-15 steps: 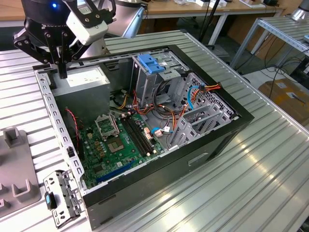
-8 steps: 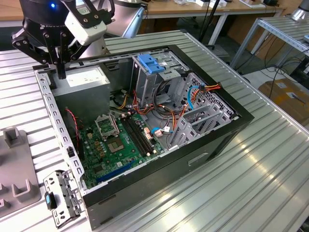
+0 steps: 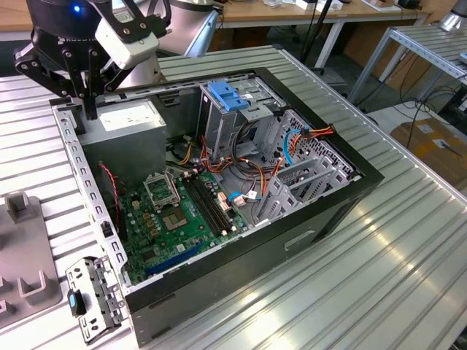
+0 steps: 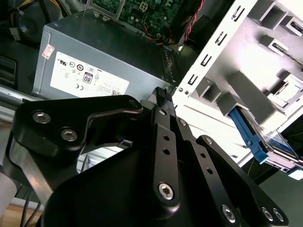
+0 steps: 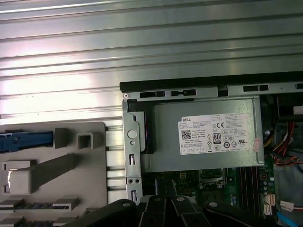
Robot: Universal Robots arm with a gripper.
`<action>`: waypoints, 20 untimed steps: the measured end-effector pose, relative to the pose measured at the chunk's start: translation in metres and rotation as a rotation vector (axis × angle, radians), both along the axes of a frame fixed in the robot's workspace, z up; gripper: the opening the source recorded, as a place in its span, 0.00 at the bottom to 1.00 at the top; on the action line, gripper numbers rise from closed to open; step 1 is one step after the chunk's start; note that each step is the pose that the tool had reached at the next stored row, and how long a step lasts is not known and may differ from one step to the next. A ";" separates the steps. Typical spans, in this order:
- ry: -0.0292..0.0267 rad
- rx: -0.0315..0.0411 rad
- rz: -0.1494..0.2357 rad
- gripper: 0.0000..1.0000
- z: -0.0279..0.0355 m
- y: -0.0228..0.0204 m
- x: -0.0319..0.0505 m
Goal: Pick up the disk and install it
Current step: 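Reach for the disk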
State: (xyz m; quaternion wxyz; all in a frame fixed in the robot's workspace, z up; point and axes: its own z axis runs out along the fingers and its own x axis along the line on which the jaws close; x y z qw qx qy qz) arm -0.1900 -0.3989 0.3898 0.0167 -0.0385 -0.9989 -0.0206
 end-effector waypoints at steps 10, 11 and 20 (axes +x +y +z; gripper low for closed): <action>0.0046 0.0000 0.000 0.11 -0.0002 0.0000 -0.0028; 0.0050 0.0000 0.000 0.11 -0.0003 0.0000 -0.0031; 0.0085 0.0000 0.000 0.11 -0.0004 0.0000 -0.0057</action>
